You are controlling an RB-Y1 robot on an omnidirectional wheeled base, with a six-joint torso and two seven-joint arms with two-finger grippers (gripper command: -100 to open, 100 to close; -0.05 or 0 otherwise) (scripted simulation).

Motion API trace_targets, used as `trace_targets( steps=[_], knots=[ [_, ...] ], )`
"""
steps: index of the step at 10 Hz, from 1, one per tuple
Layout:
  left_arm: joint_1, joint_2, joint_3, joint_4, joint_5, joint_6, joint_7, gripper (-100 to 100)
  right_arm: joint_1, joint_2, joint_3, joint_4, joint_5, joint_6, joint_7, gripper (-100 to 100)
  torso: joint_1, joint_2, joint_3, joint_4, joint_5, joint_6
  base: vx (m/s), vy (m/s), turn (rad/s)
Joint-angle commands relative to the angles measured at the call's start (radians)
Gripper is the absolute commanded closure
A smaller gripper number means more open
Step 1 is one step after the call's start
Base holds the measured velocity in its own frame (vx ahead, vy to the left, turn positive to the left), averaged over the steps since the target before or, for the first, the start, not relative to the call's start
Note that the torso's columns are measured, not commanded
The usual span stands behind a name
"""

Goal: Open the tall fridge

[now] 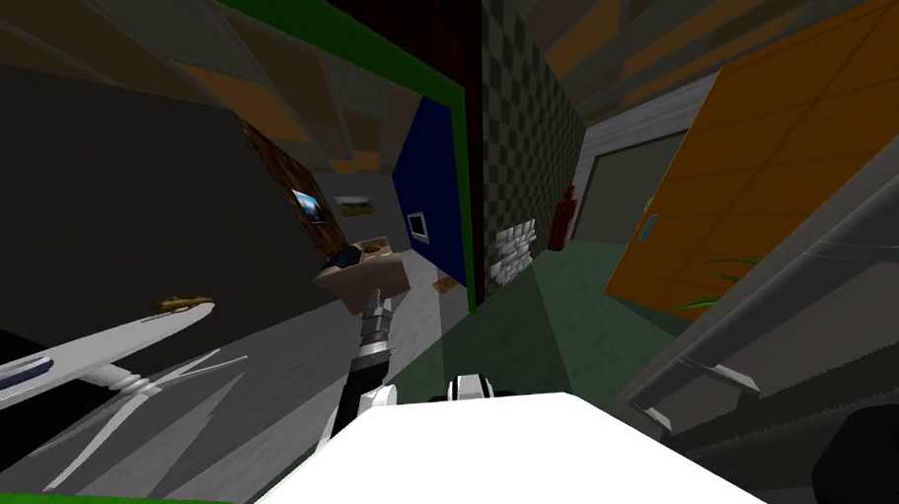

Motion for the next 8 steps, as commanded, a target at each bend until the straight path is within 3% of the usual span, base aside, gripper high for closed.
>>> trace_targets(
  steps=[1,8],
  knots=[
    [0.000,0.000,0.000,0.000,0.000,0.000,0.000,0,0.004,0.013,0.012,0.005,0.011,0.004,-0.011,100,0.001,0.014,0.010,0.006,0.000,0.003,0.273,0.076,-0.132],
    [0.000,0.000,0.000,0.000,0.000,0.000,0.000,0,0.008,0.057,0.062,0.027,0.048,0.015,-0.038,100,0.005,0.018,0.013,0.008,0.002,0.005,0.295,0.085,-0.095]
  ],
)
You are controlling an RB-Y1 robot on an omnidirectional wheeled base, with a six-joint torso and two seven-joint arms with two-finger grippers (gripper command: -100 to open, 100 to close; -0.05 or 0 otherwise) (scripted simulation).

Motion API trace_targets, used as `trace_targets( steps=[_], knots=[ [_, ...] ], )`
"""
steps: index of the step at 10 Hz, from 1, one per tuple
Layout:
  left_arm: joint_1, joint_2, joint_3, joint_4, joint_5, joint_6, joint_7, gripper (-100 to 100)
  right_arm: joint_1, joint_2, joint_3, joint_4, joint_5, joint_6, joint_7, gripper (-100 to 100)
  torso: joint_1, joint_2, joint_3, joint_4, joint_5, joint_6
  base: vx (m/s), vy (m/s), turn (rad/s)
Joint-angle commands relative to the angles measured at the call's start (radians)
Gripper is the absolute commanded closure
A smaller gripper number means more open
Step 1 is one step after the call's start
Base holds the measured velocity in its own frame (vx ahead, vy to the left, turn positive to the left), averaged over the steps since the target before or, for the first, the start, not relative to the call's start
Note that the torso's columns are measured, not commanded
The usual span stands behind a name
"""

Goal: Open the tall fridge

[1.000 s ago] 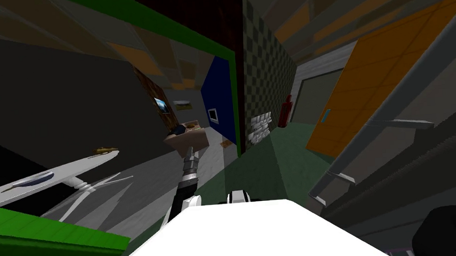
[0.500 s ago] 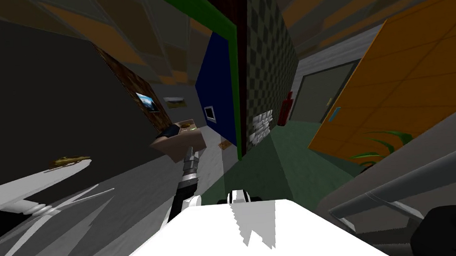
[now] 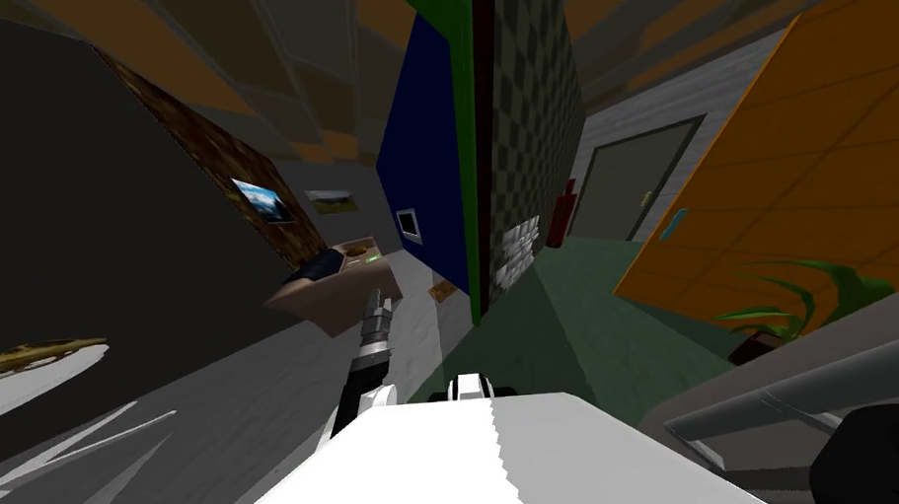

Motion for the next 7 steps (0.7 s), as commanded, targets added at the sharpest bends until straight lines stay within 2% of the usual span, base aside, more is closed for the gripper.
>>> trace_targets(
  steps=[1,3,4,5,6,7],
  knots=[
    [0.000,0.000,0.000,0.000,0.000,0.000,0.000,0,0.003,0.011,0.015,0.003,0.011,0.009,-0.009,100,-0.003,-0.001,0.000,0.000,-0.001,0.001,0.268,0.086,-0.057],
    [0.000,0.000,0.000,0.000,0.000,0.000,0.000,0,0.004,0.020,0.025,0.007,0.018,0.011,-0.015,100,0.001,0.003,0.003,0.002,0.000,0.001,0.249,0.110,-0.081],
    [0.000,0.000,0.000,0.000,0.000,0.000,0.000,0,0.005,0.021,0.022,0.006,0.016,0.009,-0.016,100,-0.001,0.005,0.004,0.002,0.000,0.001,0.096,0.038,-0.006],
    [-0.001,0.000,0.000,0.000,0.000,0.000,0.000,0,-0.045,0.023,0.028,0.012,0.017,0.010,-0.018,-100,-0.005,0.010,0.006,0.003,-0.001,0.001,0.033,0.010,0.006],
    [-0.001,0.000,0.000,0.000,0.000,0.000,0.000,0,-0.062,0.023,0.028,0.012,0.017,0.010,-0.018,-100,-0.006,0.011,0.008,0.005,-0.002,0.002,0.018,0.001,-0.002],
    [-0.001,0.000,0.000,0.000,0.000,0.000,0.000,0,-0.101,0.024,0.034,0.018,0.017,0.011,-0.019,-100,-0.004,0.009,0.007,0.004,-0.002,0.002,0.004,-0.006,-0.003]
  ],
)
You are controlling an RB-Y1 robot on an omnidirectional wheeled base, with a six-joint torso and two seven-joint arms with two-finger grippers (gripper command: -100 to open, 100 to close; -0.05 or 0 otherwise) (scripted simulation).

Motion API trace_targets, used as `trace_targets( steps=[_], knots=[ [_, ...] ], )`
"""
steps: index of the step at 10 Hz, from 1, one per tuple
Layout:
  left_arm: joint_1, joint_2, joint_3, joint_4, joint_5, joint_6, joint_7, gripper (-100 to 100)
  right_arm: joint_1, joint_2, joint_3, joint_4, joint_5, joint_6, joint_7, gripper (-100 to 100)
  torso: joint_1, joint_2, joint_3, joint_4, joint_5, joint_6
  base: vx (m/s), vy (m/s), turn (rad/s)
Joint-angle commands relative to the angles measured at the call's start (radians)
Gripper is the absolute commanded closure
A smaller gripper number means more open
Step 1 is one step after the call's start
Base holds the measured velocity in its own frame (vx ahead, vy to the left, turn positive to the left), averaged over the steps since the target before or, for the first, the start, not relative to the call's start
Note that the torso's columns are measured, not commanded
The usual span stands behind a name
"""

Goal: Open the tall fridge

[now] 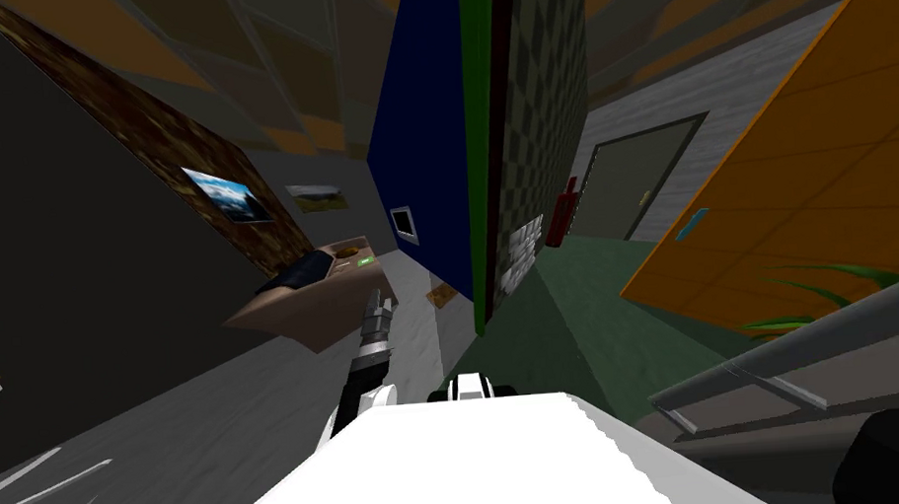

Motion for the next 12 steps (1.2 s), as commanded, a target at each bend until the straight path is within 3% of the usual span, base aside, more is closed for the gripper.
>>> trace_targets(
  steps=[1,3,4,7,9,10,12],
  knots=[
    [0.000,0.000,0.000,0.000,0.000,0.000,0.000,0,-0.056,0.003,0.005,0.006,-0.001,0.000,-0.004,-100,0.002,-0.004,-0.003,-0.001,0.001,0.000,-0.002,-0.007,-0.003],
    [0.000,0.000,0.000,0.000,0.000,0.000,0.000,0,-0.128,0.007,0.020,0.021,-0.002,0.003,-0.009,-100,0.004,-0.009,-0.006,-0.003,0.002,0.000,0.011,0.000,0.000],
    [0.000,0.000,0.000,0.000,0.000,0.000,0.000,0,-0.135,0.007,0.020,0.021,-0.002,0.003,-0.009,-100,0.004,-0.010,-0.007,-0.004,0.002,0.000,0.024,0.001,-0.002],
    [0.000,0.000,0.000,0.000,0.000,0.000,0.000,0,-0.206,0.014,0.049,0.049,-0.002,0.008,-0.017,-100,0.003,-0.008,-0.006,-0.003,0.001,0.000,0.036,-0.002,0.001],
    [0.000,0.000,0.000,0.000,0.000,0.000,0.000,0,-0.234,0.021,0.080,0.078,-0.002,0.014,-0.027,-100,0.003,-0.007,-0.005,-0.003,0.001,0.000,0.051,-0.003,0.002],
    [0.000,0.000,0.000,0.000,0.000,0.000,0.000,0,-0.234,0.021,0.080,0.078,-0.002,0.014,-0.027,-100,0.004,-0.008,-0.005,-0.003,0.002,0.000,0.060,0.003,-0.004],
    [0.000,0.000,0.000,0.000,0.000,0.000,0.000,0,-0.237,0.032,0.123,0.121,-0.001,0.022,-0.040,-100,0.004,-0.009,-0.006,-0.003,0.002,0.000,0.086,-0.009,0.002]
  ],
)
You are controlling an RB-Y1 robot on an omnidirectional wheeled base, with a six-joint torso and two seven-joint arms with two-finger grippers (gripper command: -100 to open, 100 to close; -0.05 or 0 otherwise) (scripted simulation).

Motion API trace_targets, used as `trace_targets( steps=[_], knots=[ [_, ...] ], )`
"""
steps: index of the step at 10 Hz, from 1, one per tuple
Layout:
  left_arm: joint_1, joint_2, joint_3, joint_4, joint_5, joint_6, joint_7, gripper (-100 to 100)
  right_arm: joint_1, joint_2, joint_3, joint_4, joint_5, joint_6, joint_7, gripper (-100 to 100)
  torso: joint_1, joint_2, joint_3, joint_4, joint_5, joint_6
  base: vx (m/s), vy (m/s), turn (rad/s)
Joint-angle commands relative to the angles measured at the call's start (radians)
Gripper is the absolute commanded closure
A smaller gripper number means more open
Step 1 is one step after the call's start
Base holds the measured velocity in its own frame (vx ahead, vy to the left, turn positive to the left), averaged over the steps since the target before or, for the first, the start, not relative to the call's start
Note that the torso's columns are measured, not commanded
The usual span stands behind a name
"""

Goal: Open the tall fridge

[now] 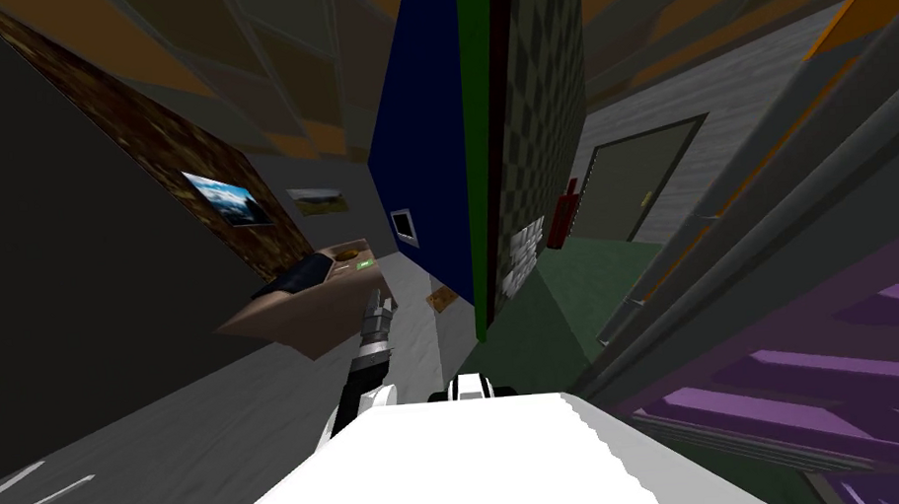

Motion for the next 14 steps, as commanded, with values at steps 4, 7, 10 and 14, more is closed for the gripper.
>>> trace_targets(
  steps=[4,7,10,14],
  knots=[
    [0.000,0.000,0.000,0.000,0.000,0.000,0.000,0,0.000,-0.012,0.001,0.006,0.022,-0.005,0.002,-100,0.000,-0.006,-0.004,-0.002,0.000,-0.001,0.201,-0.009,0.001],
    [0.000,0.000,0.000,0.000,0.000,0.000,0.000,0,0.049,-0.028,-0.047,-0.039,0.034,-0.018,0.018,-100,0.000,0.007,0.005,0.003,0.000,0.000,0.123,-0.012,0.004],
    [0.000,0.000,0.000,0.000,0.000,0.000,0.000,0,0.136,-0.037,-0.073,-0.063,0.041,-0.024,0.027,-100,0.001,0.004,0.002,0.001,0.000,0.000,0.063,-0.002,0.000],
    [0.000,0.000,0.000,0.000,0.000,0.000,0.000,0,0.248,-0.042,-0.088,-0.078,0.044,-0.029,0.033,-100,0.000,0.002,0.001,0.001,0.000,0.000,0.024,0.001,0.000]
  ],
)
